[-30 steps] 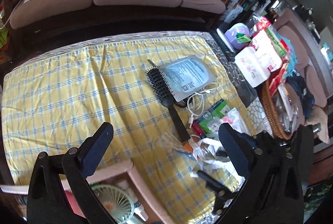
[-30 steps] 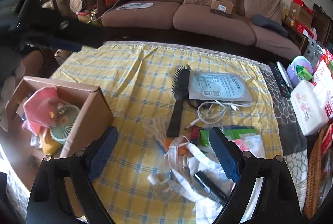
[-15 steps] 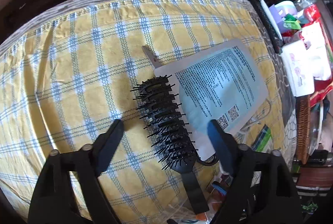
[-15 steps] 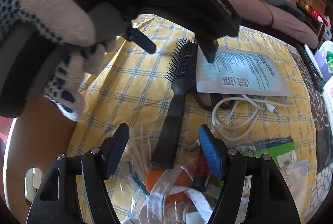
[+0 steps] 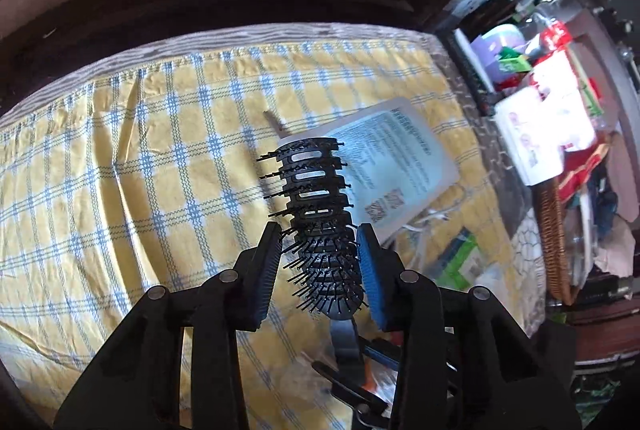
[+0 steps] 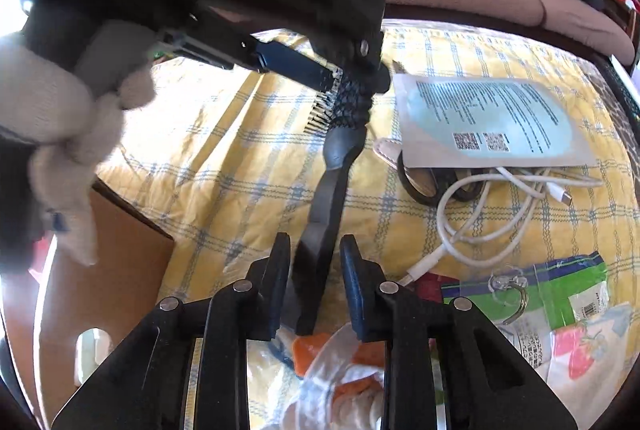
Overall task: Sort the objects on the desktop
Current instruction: 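Grasp the black hairbrush handle with the right gripper while the left gripper holds the bristles, then carry the hairbrush into the box and open the right gripper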
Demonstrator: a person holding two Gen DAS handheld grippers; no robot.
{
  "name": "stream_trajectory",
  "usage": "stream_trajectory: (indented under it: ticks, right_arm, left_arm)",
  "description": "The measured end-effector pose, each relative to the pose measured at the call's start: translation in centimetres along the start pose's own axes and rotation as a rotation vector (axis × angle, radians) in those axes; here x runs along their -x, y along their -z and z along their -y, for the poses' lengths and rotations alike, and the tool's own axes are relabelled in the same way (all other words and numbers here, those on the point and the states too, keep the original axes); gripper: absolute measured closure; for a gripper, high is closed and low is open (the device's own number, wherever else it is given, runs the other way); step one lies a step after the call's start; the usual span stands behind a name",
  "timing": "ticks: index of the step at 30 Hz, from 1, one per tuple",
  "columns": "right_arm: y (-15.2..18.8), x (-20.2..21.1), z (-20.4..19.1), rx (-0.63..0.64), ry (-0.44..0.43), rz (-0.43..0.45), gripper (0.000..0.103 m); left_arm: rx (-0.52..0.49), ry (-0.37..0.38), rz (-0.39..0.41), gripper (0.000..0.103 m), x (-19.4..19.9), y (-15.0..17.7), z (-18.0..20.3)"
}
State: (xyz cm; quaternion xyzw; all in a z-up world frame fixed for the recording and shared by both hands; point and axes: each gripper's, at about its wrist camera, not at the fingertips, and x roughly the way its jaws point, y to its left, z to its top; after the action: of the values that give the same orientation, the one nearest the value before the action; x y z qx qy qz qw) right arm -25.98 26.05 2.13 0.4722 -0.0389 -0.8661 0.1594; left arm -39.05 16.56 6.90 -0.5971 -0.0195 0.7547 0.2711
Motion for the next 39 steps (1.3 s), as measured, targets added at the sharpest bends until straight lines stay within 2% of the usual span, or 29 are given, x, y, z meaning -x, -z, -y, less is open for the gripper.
stream_trajectory:
  ticks: [5,8,10,13,18,23,29,34,35,37,39]
  right_arm:
    - [-1.3,4.9,-1.1,-0.045,-0.037,0.098,0.077]
    - [-1.8,8.4,-2.6,-0.021,-0.054,0.131,0.083]
    - [-2.0,10.8,-4.2,0.004,-0.063,0.149,0.083]
    - [-2.3,14.2,-8.5,0.072,-0.075,0.166,0.083]
    - [-0.7,17.3,-17.4,0.251,-0.128,0.141,0.083]
    - [2.3,14.6,-26.1,0.39,-0.223,0.034,0.083]
    - [6.5,7.3,-33.4,0.486,-0.313,-0.169,0.083]
    - [7.9,2.1,-36.5,0.534,-0.337,-0.326,0.081]
    - [7.9,1.5,-36.6,0.53,-0.331,-0.34,0.078]
    - [7.5,0.6,-36.8,0.516,-0.304,-0.352,0.076]
    - [6.9,0.6,-36.4,0.48,-0.314,-0.344,0.075]
  left_arm:
    - [0.004,0.073,0.057,0.068,7.0,2.0,1.6]
    - [0.007,0.133,0.094,0.068,11.8,4.2,2.0]
    - [0.013,0.166,0.123,0.068,15.3,6.2,1.8]
    - [0.035,0.237,0.173,0.068,20.8,10.5,0.6]
    - [0.088,0.279,0.242,0.068,28.2,19.3,-3.8]
    - [0.214,0.257,0.267,0.068,30.8,28.0,-11.0]
    - [0.413,0.246,0.231,0.067,28.4,35.9,-19.7]
    - [0.503,0.206,0.192,0.066,26.9,39.8,-23.4]
    - [0.505,0.18,0.179,0.065,26.7,40.2,-23.7]
    - [0.503,0.147,0.168,0.056,26.8,41.1,-24.0]
    - [0.485,0.144,0.18,0.052,27.4,41.4,-24.0]
